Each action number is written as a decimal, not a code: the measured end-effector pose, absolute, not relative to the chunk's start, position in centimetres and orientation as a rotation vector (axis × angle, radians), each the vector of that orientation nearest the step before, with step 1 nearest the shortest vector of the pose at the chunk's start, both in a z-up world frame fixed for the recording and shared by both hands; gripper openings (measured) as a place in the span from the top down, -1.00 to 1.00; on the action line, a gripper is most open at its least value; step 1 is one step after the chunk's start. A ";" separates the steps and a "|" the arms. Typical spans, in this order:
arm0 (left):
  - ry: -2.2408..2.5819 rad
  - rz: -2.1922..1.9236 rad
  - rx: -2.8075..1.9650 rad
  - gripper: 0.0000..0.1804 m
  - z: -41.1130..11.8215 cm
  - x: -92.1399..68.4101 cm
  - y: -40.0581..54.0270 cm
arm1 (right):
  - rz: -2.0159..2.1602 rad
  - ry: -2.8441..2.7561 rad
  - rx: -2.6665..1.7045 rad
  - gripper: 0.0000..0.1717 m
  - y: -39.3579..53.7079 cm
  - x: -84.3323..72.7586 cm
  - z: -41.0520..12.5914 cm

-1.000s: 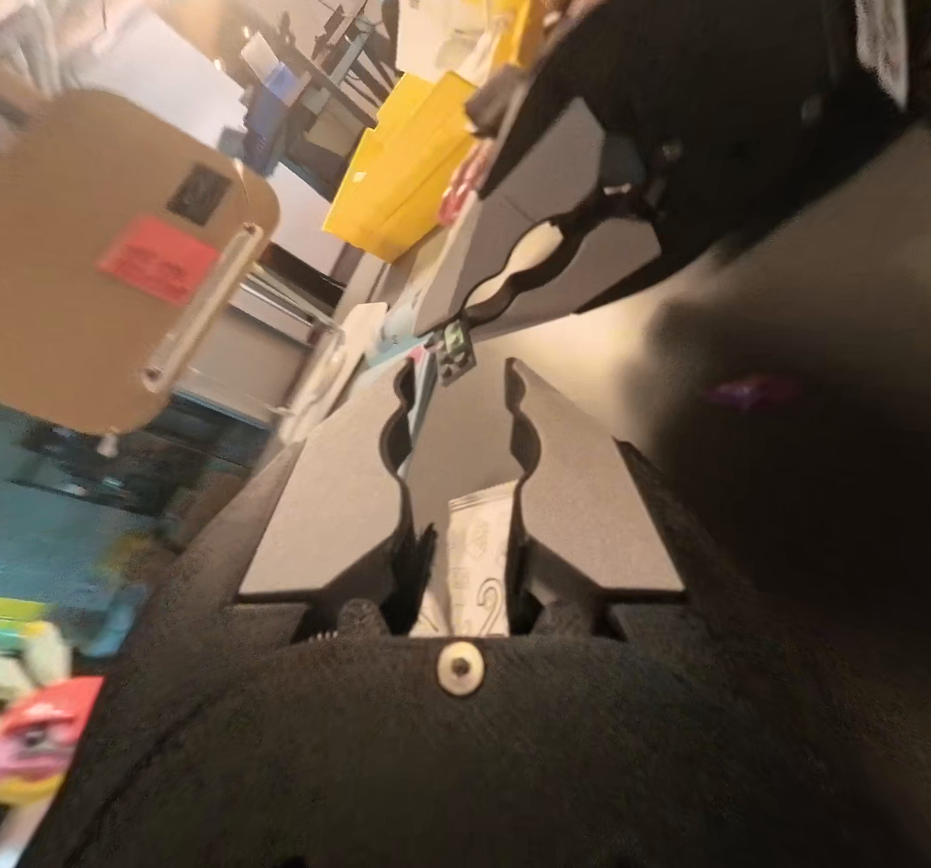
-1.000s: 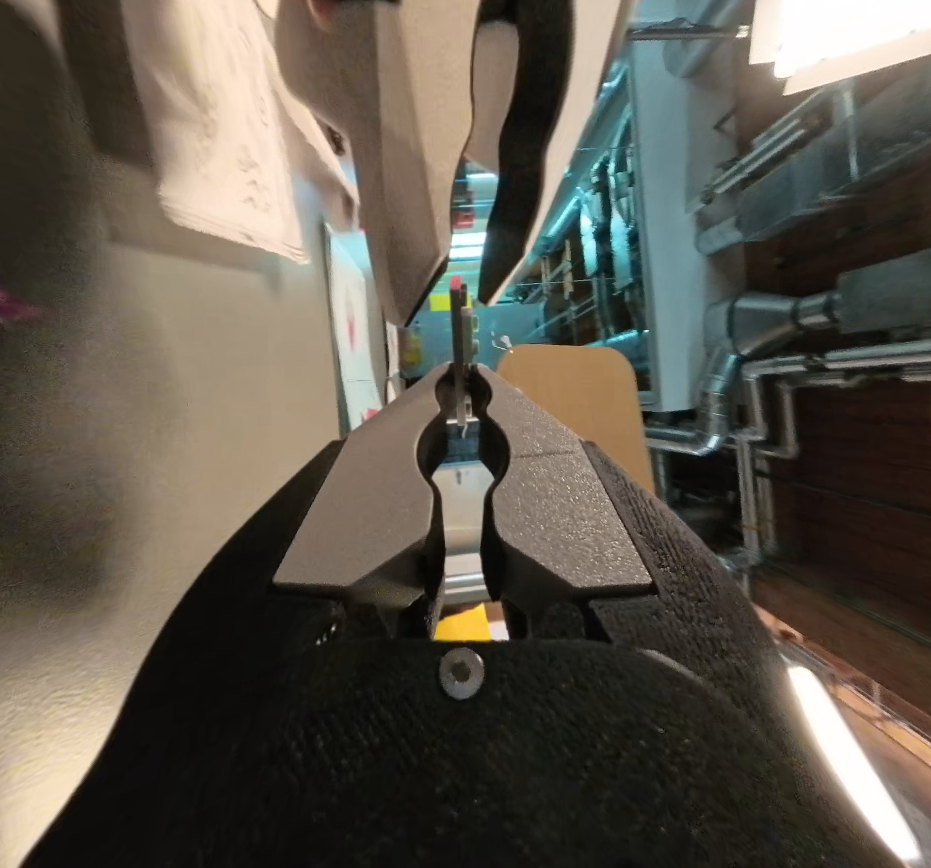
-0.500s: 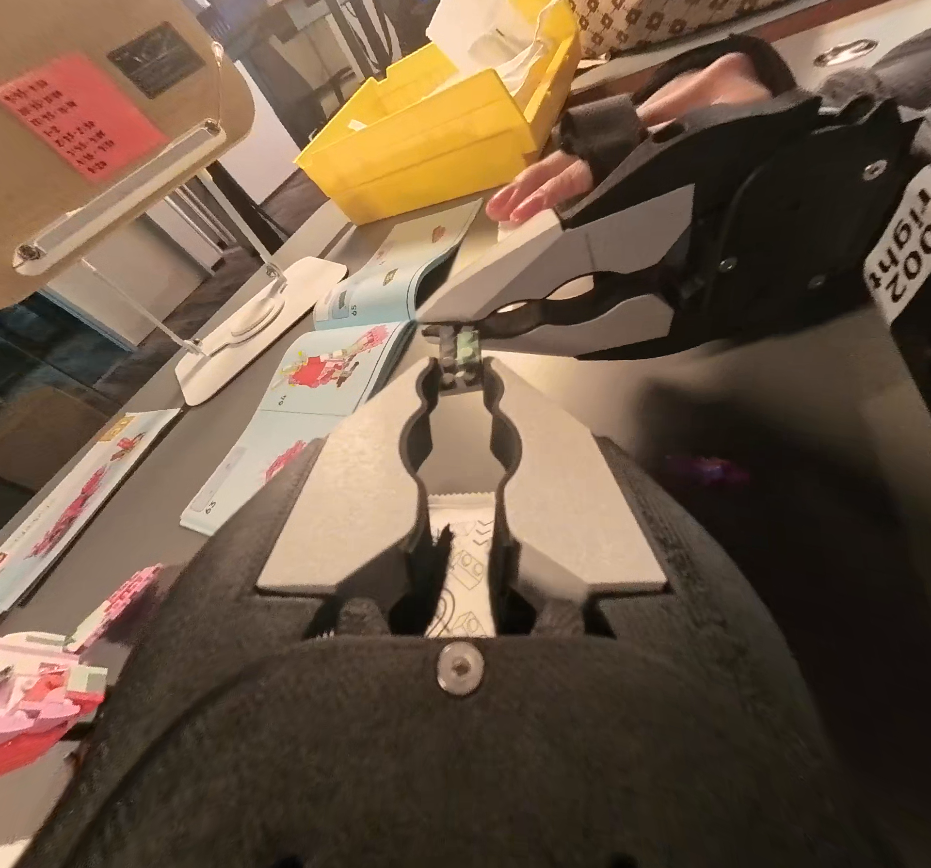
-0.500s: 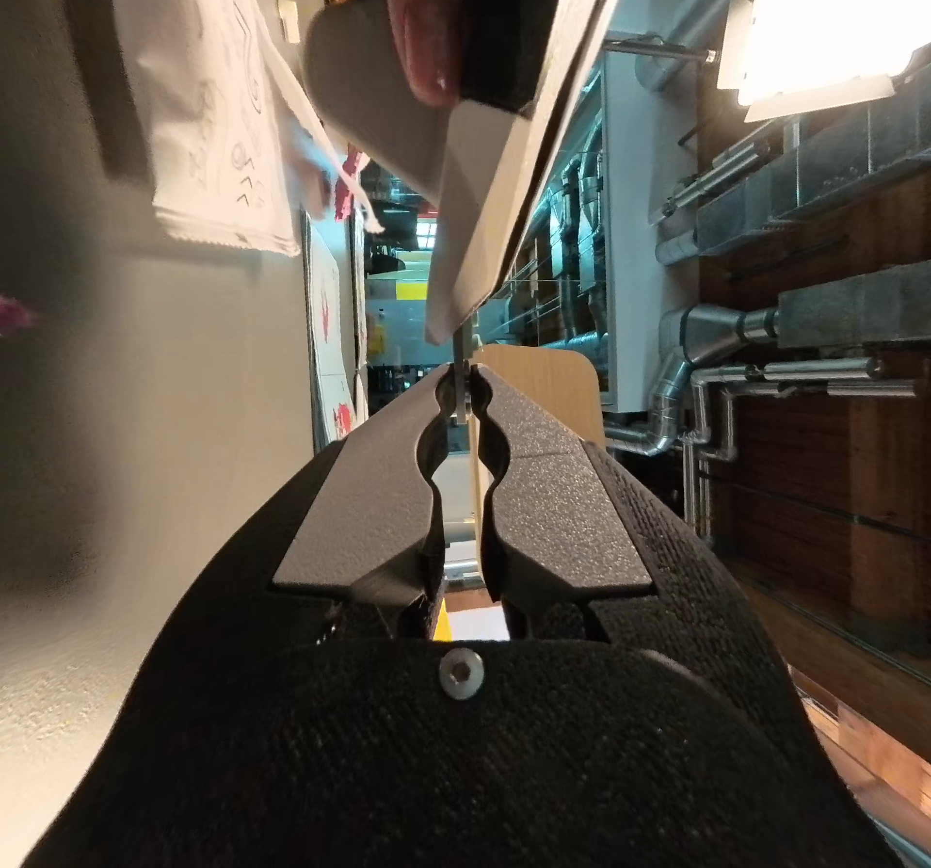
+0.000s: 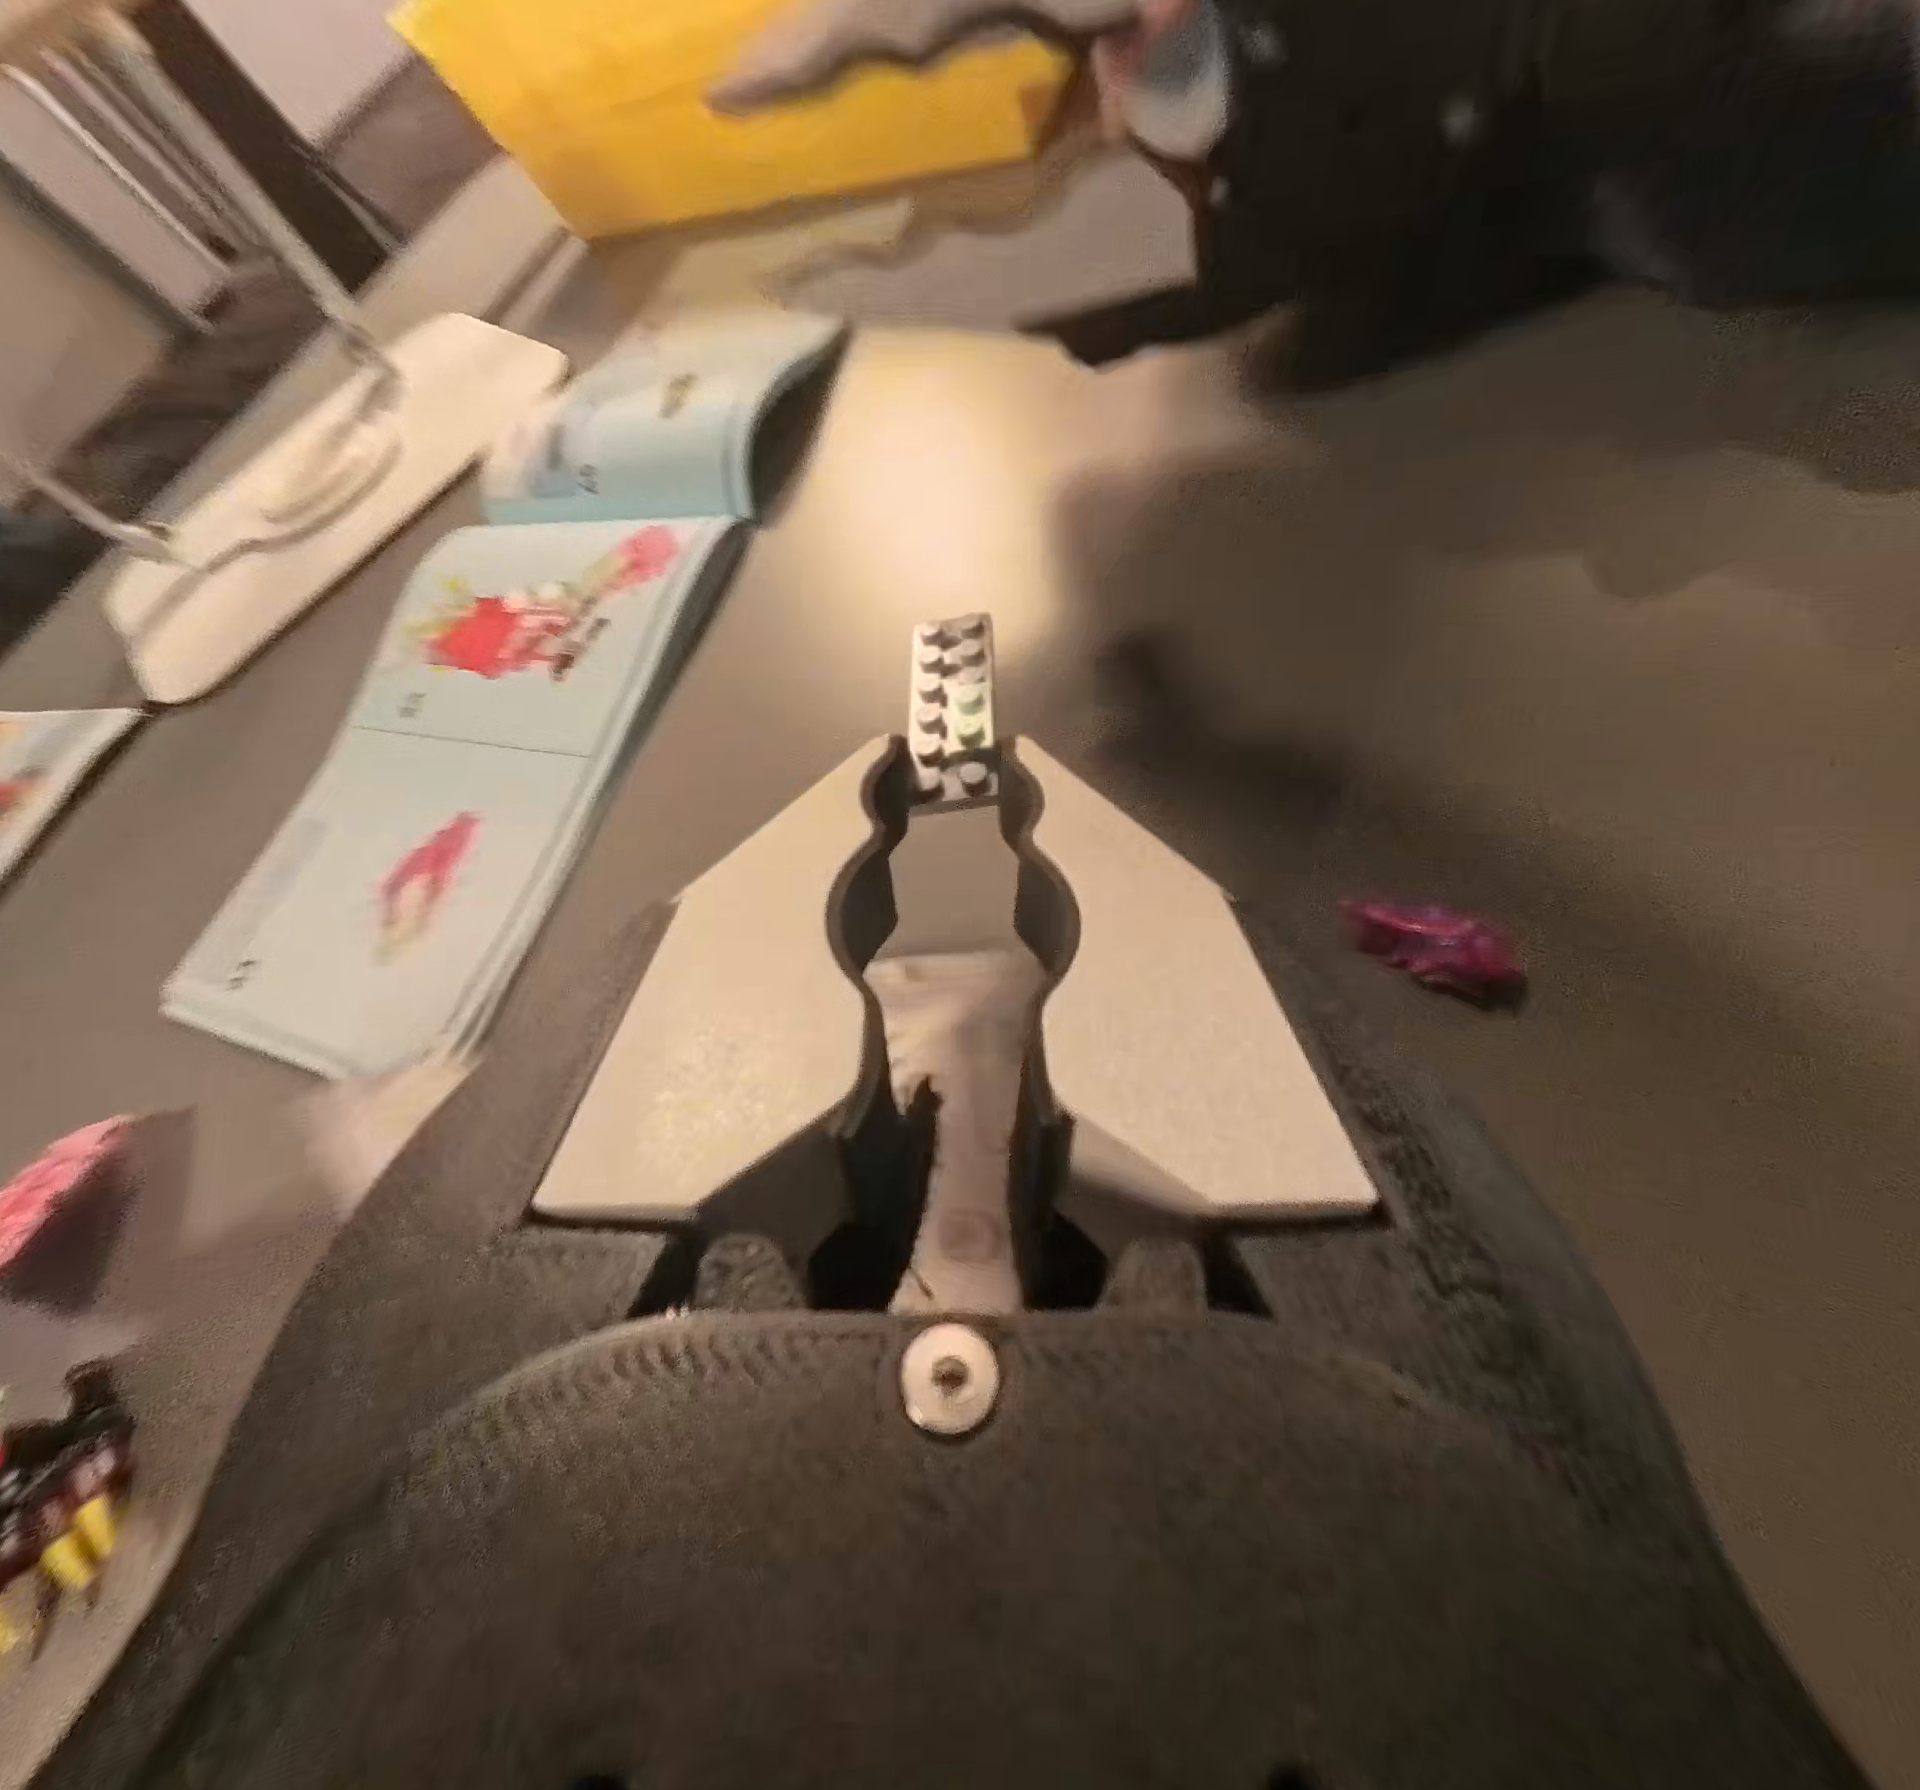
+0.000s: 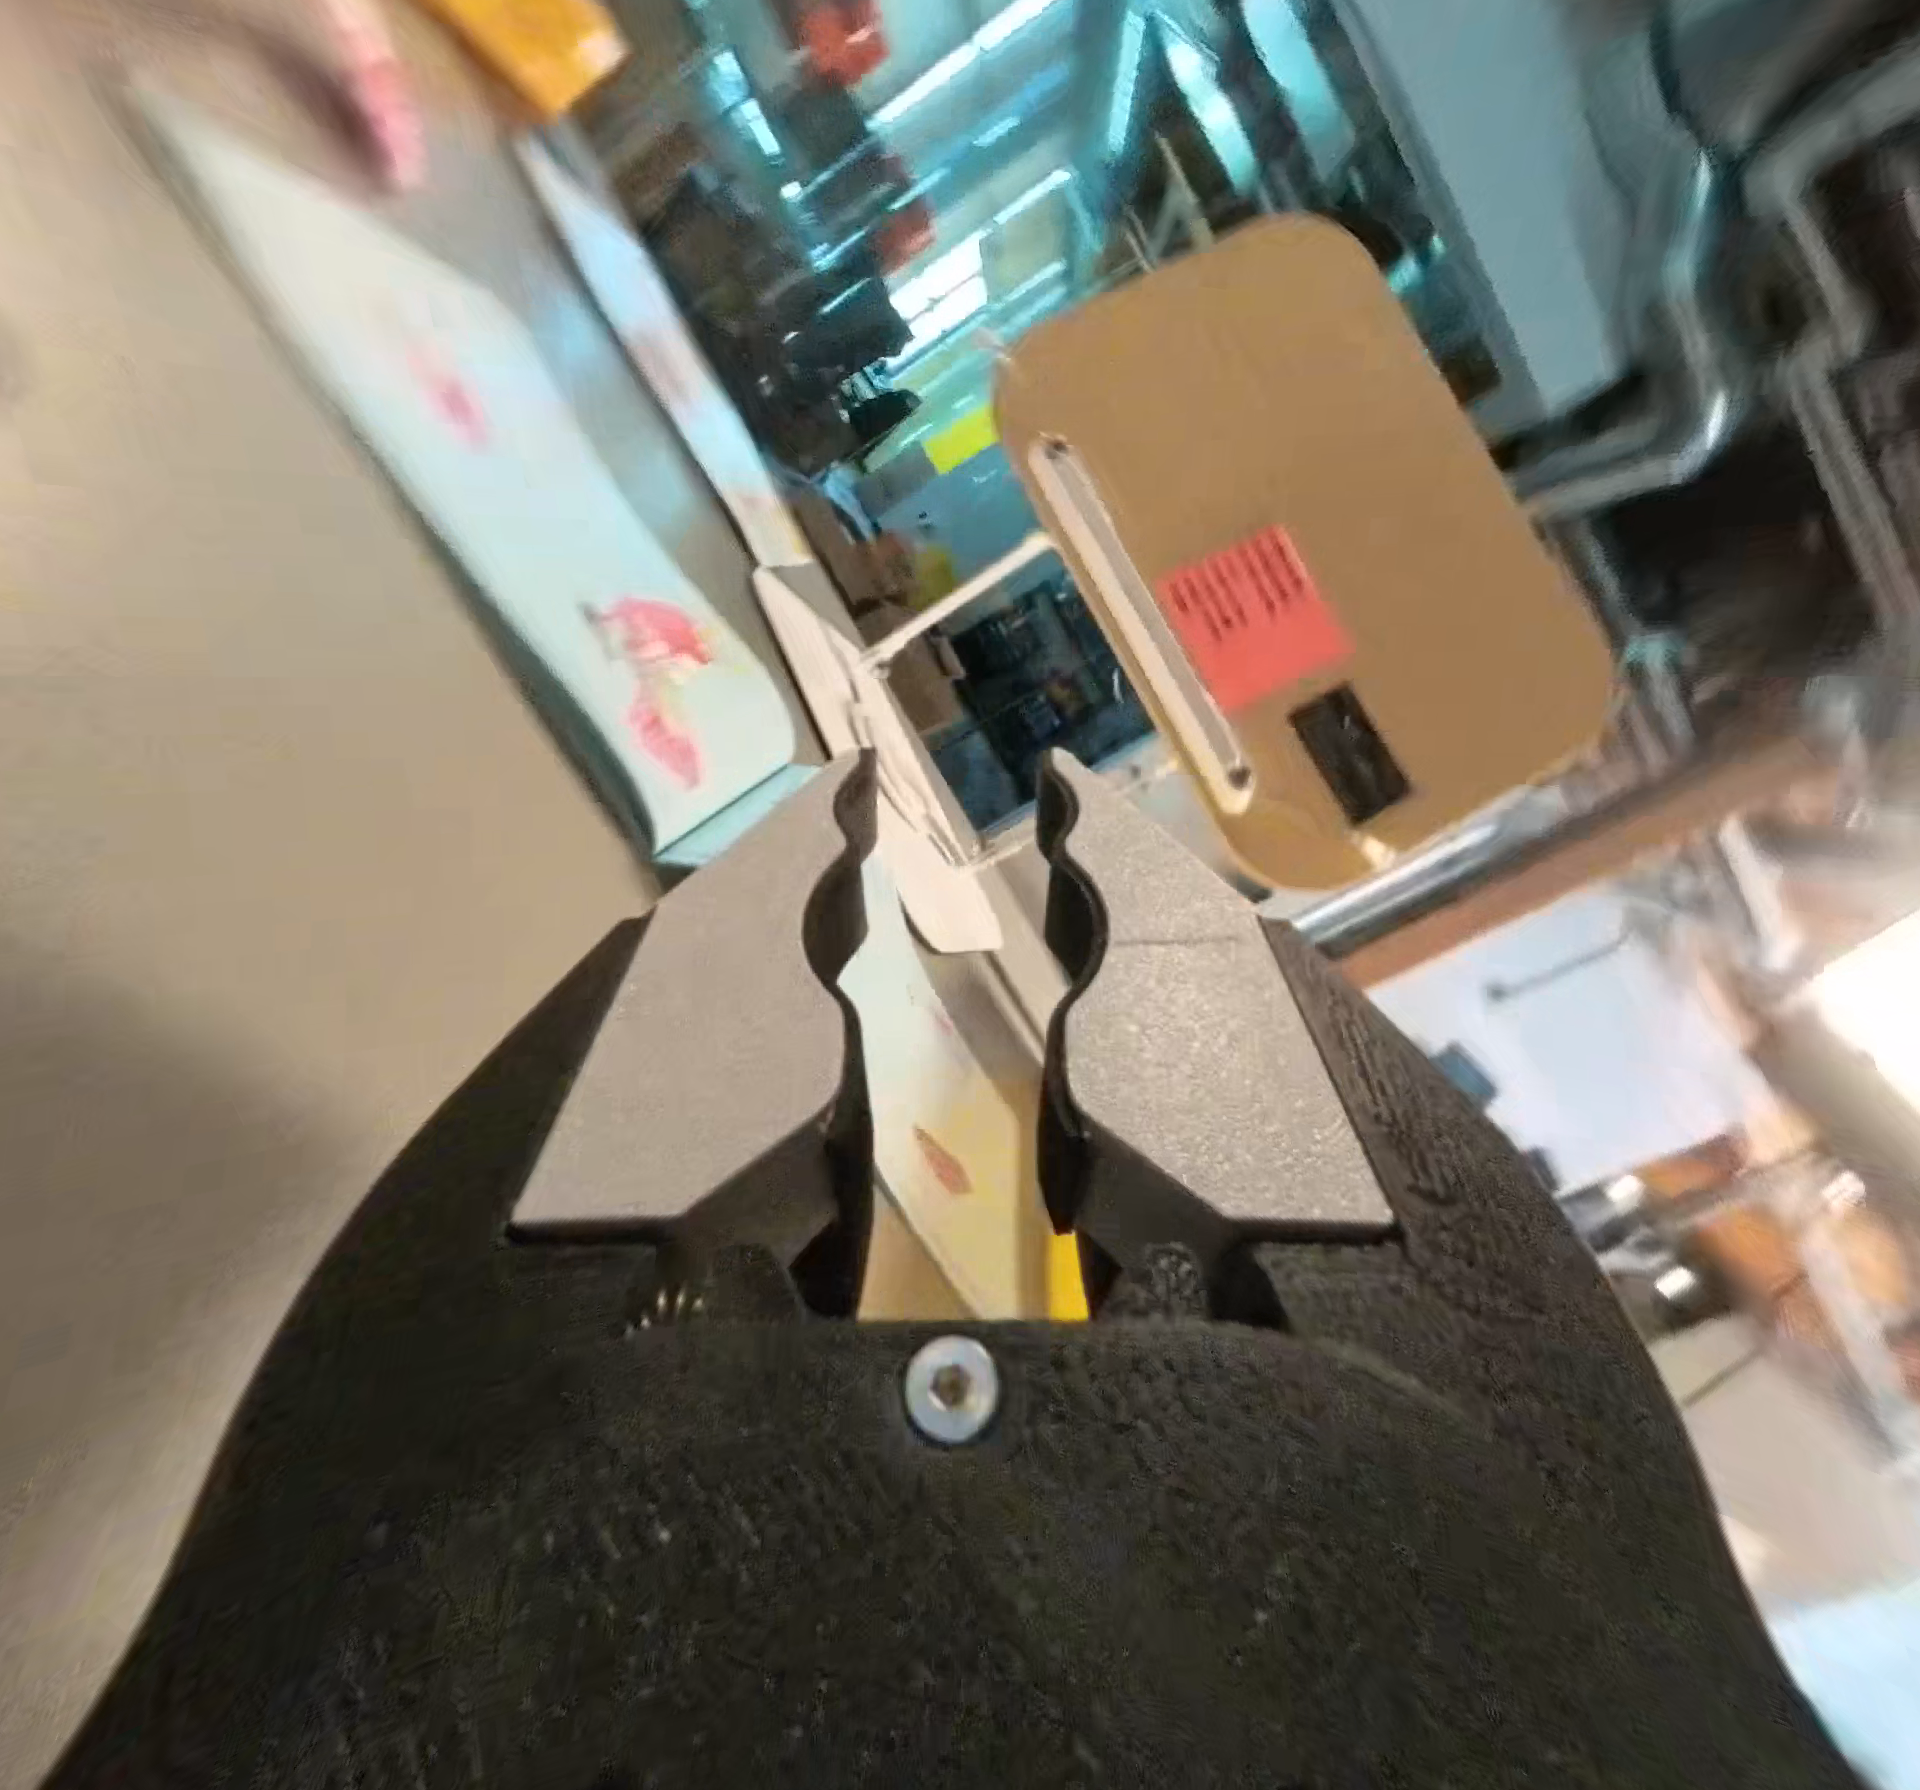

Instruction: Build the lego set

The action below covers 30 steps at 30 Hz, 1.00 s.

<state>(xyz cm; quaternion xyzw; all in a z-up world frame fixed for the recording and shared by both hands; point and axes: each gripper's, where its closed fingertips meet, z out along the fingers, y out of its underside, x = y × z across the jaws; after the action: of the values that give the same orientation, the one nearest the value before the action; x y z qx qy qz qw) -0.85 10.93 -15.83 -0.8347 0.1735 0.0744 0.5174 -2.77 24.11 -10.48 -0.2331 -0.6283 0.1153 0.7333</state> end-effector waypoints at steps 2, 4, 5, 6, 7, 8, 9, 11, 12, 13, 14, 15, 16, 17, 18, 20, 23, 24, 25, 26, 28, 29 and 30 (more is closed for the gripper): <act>0.461 0.167 -2.069 0.82 -16.9 -0.2 11.4 | 0.355 -1.291 -0.625 0.69 25.5 -3.0 -9.4; 0.504 0.186 -2.120 0.82 -17.8 0.2 11.7 | 0.386 -1.242 -0.677 0.70 26.3 -3.3 -8.9; 0.522 0.195 -2.147 0.82 -18.3 0.3 11.7 | 0.391 -1.230 -0.695 0.72 26.7 -3.6 -8.8; 0.541 0.202 -2.173 0.82 -18.8 0.3 11.6 | 0.395 -1.218 -0.711 0.73 26.9 -4.0 -8.8; 0.554 0.213 -2.190 0.82 -19.2 0.3 11.6 | 0.404 -1.208 -0.725 0.74 27.2 -4.4 -8.7; 0.553 0.224 -2.190 0.82 -19.1 0.3 11.6 | 0.415 -1.199 -0.738 0.75 27.4 -4.8 -8.7; 0.553 0.227 -2.197 0.82 -19.2 0.2 11.6 | 0.424 -1.188 -0.751 0.75 27.6 -5.2 -8.6; 0.546 0.232 -2.200 0.82 -19.2 0.2 11.6 | 0.437 -1.157 -0.780 0.76 28.2 -6.0 -8.3; 0.544 0.241 -2.198 0.82 -19.1 0.1 11.6 | 0.446 -1.138 -0.793 0.77 28.4 -6.3 -8.1; 0.542 0.258 -2.194 0.79 -19.1 0.0 11.5 | 0.459 -1.119 -0.805 0.77 28.6 -6.6 -7.9; 0.541 0.278 -2.187 0.74 -19.0 -0.1 11.5 | 0.477 -1.101 -0.814 0.78 28.8 -6.7 -7.6; 0.540 0.283 -2.181 0.67 -18.8 -0.1 11.4 | 0.498 -1.087 -0.819 0.78 28.8 -6.7 -7.4; 0.527 0.278 -2.167 0.63 -18.6 0.0 11.4 | 0.515 -1.075 -0.821 0.78 28.8 -6.6 -7.2; 0.508 0.264 -2.144 0.61 -18.1 0.1 11.4 | 0.527 -1.061 -0.822 0.78 28.9 -6.4 -7.0; 0.480 0.242 -2.113 0.58 -17.5 0.1 11.3 | 0.542 -1.041 -0.827 0.79 29.1 -6.0 -6.7; 0.398 0.204 -2.034 0.52 -15.9 -0.2 11.2 | 0.582 -0.975 -0.853 0.79 29.9 -5.0 -5.8; 0.278 0.189 -1.907 0.47 -13.5 -1.7 10.6 | 0.649 -0.846 -0.930 0.80 32.3 -3.0 -4.9; 0.251 0.201 -1.866 0.47 -12.8 -2.2 10.4 | 0.674 -0.803 -0.960 0.81 33.2 -2.4 -4.8; 0.229 0.219 -1.823 0.47 -12.0 -2.8 10.2 | 0.694 -0.763 -0.987 0.83 34.1 -1.8 -4.7; 0.211 0.235 -1.782 0.48 -11.3 -3.1 10.0 | 0.708 -0.728 -1.011 0.84 34.9 -1.2 -4.7; 0.191 0.254 -1.727 0.48 -10.3 -3.5 9.7 | 0.733 -0.673 -1.050 0.87 36.1 -0.4 -4.8; 0.187 0.259 -1.713 0.48 -10.0 -3.5 9.6 | 0.746 -0.651 -1.067 0.88 36.5 -0.1 -4.8; 0.189 0.262 -1.707 0.48 -10.0 -3.4 9.5 | 0.757 -0.635 -1.080 0.89 36.8 0.0 -4.9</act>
<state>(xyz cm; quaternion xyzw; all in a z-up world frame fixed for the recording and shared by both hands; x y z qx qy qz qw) -3.38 9.52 -9.97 -0.7502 0.0829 0.1153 0.6458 0.00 36.78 -4.90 -0.4930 -0.2899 0.3455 0.7440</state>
